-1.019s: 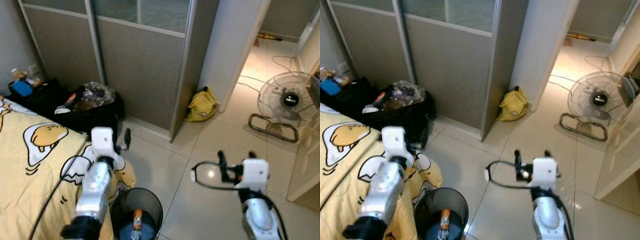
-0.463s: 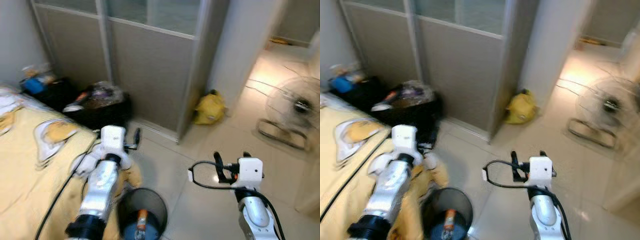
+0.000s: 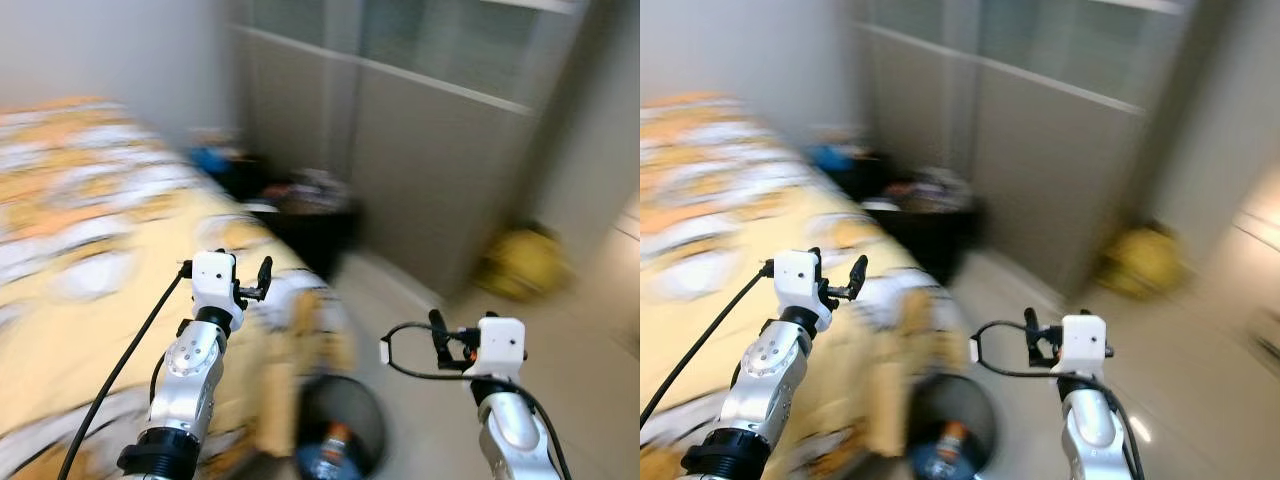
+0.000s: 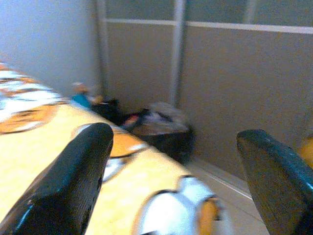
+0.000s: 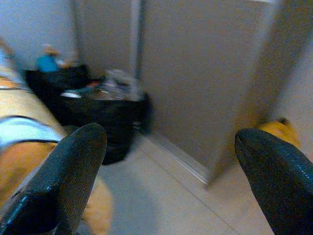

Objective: Clean up the room

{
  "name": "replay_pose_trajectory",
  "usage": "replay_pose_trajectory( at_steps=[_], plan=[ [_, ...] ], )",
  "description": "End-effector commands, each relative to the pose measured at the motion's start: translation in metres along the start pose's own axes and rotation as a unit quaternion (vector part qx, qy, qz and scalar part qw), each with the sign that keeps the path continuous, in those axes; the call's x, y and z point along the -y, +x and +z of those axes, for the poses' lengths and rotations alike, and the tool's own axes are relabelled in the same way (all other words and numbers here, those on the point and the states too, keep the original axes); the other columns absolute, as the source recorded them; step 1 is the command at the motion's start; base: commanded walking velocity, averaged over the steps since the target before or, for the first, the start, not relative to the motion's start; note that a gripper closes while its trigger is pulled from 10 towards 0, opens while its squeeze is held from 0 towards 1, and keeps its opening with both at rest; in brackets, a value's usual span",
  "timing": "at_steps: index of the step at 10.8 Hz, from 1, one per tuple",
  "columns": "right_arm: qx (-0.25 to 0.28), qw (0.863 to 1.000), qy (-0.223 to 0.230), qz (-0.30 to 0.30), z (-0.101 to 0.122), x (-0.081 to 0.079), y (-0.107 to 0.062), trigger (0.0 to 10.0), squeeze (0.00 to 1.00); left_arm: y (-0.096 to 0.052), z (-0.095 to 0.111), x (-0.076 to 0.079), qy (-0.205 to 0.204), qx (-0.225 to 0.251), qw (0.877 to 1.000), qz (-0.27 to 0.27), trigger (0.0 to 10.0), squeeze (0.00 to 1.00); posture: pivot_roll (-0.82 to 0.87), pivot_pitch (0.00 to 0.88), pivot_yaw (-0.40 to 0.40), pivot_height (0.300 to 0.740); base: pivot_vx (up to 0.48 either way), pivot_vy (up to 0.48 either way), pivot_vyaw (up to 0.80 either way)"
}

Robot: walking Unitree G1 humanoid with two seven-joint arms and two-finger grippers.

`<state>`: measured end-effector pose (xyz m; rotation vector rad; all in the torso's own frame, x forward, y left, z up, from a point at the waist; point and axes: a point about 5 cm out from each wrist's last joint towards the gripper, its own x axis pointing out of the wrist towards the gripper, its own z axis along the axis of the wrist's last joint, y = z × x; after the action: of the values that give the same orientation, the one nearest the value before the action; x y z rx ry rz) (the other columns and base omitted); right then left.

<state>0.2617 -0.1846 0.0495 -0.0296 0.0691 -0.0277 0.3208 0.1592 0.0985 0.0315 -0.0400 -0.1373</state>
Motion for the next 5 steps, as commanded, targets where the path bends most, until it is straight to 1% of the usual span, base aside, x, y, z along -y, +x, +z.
replay_pose_trajectory(
  at_steps=[1,2,3,4,5],
  plan=[
    [-0.002,1.000,0.011,0.011,0.000,-0.006,0.004,10.0,0.00,-0.001,-0.002,-0.003,0.006,-0.006,1.000,0.006,10.0,0.00,0.12,0.000,-0.015,0.740,0.000,0.000,0.66],
    [-0.006,1.000,0.012,0.020,-0.001,-0.007,0.006,10.0,0.00,-0.003,-0.002,-0.001,0.017,-0.004,1.000,0.010,10.0,0.00,0.13,0.000,-0.019,0.740,0.000,0.000,0.64],
    [-0.008,1.000,0.012,0.021,-0.001,-0.007,0.006,10.0,0.00,-0.004,-0.002,-0.002,0.016,-0.003,1.000,0.017,10.0,0.00,0.13,0.000,-0.024,0.740,0.000,0.000,0.64],
    [-0.011,0.999,0.014,0.027,-0.003,-0.008,0.007,10.0,0.00,-0.008,-0.009,0.001,0.001,-0.015,1.000,0.022,10.0,0.00,0.13,0.000,-0.026,0.740,0.000,0.000,0.61],
    [-0.012,0.999,0.013,0.031,-0.003,-0.008,0.009,10.0,0.00,-0.010,-0.011,0.007,-0.002,-0.016,1.000,0.021,10.0,0.00,0.13,0.000,-0.028,0.740,0.000,0.000,0.60]
  ],
)
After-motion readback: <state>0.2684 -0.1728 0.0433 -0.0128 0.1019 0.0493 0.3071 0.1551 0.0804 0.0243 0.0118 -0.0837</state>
